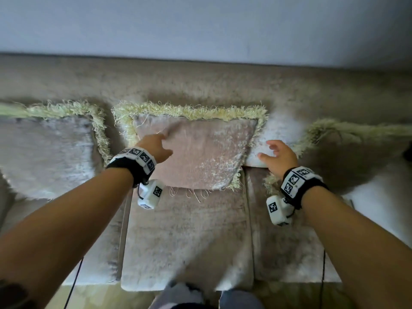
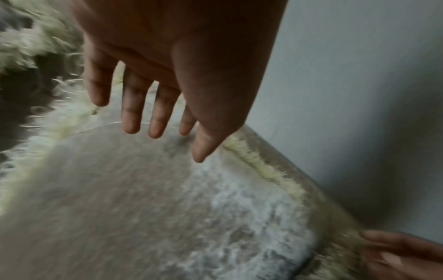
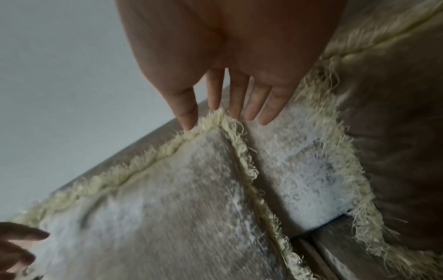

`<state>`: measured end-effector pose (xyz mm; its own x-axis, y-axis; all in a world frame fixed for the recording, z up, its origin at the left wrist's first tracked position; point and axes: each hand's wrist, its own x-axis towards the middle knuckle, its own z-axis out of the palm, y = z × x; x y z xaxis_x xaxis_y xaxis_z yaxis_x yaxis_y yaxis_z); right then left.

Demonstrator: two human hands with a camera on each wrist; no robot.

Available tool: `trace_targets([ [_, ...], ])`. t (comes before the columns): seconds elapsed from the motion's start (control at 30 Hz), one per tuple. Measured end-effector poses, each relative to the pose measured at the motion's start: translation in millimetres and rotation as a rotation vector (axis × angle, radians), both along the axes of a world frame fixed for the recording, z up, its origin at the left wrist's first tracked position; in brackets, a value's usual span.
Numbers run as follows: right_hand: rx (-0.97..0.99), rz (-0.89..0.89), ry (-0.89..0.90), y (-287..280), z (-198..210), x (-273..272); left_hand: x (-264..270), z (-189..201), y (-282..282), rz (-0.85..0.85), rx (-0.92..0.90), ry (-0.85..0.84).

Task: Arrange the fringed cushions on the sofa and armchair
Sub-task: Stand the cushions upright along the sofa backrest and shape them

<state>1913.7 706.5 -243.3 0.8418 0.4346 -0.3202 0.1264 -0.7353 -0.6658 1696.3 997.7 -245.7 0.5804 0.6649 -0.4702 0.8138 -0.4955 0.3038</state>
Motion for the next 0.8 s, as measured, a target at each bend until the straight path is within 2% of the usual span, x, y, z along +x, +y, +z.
trace_targets([
  [0.13, 0.052, -0.056, -0.028, -29, 41, 14, 42, 43, -44, -0.104, -0.006, -0.088],
  [0.33, 0.070, -0.109, -0.033, -110, 83, 54, 102, 68, -126, -0.268, 0.027, -0.137],
  [0.47, 0.036, -0.114, -0.102, -182, 97, 82, 137, 67, -199, -0.291, -0.012, -0.202],
  [0.63, -0.020, -0.071, -0.114, -266, 105, 123, 167, 48, -293, -0.239, -0.102, -0.271],
  [0.8, -0.044, 0.044, -0.097, -312, 93, 164, 180, 25, -367, -0.174, -0.136, -0.238],
])
